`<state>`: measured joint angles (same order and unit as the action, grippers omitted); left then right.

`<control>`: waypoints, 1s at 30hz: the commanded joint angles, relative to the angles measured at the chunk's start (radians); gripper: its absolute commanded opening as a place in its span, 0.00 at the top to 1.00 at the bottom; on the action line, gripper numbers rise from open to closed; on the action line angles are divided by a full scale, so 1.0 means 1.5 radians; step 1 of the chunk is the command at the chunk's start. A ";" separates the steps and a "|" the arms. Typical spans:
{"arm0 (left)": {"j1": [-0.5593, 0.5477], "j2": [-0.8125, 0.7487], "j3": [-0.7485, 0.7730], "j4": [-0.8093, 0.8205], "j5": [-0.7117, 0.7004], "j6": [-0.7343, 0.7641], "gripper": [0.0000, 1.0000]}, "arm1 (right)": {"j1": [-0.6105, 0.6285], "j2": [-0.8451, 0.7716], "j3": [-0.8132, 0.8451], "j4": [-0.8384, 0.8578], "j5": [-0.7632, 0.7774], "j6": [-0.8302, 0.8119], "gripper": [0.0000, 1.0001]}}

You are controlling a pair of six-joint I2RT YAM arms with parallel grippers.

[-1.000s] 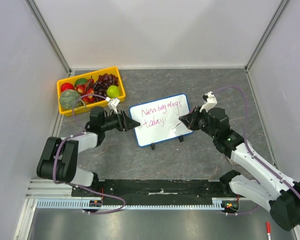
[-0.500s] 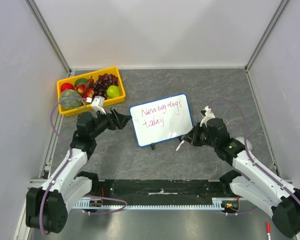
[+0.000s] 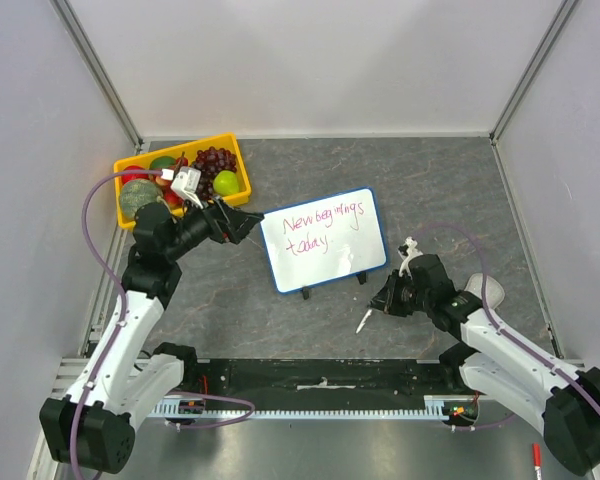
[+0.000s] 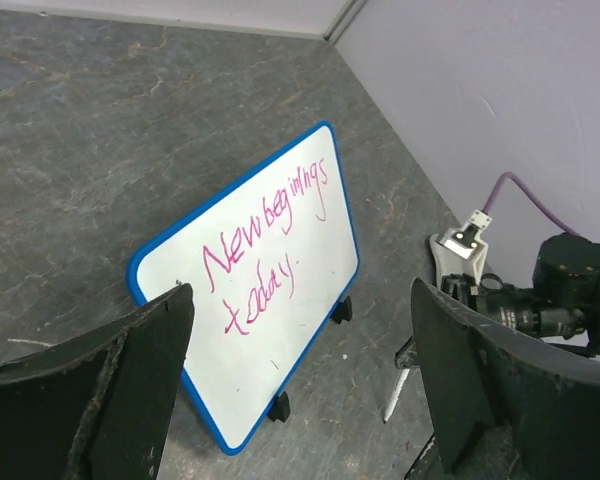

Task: Write a sentence on the whiteboard
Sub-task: Put down the whiteboard marker at the center of the board, then reset both arms

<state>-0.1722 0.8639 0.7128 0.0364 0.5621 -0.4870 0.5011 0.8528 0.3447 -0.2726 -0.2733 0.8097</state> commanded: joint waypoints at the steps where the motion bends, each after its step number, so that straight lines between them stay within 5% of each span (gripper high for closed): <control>1: -0.002 0.000 0.037 -0.014 0.056 0.013 0.07 | -0.001 0.008 -0.008 0.004 -0.007 0.015 0.86; 11: -0.001 0.040 0.035 0.040 0.159 -0.022 0.05 | -0.001 -0.036 0.069 -0.048 0.068 -0.014 0.02; 17: -0.001 0.057 0.012 0.100 0.152 -0.069 0.04 | -0.002 -0.051 0.159 -0.060 0.137 -0.080 0.02; 30: -0.001 0.067 -0.008 0.003 -0.149 -0.025 0.02 | -0.002 0.009 0.274 0.011 0.448 -0.275 0.02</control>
<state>-0.1722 0.9550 0.7128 0.0750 0.5236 -0.5587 0.4999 0.8421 0.7158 -0.3416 0.1932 0.5159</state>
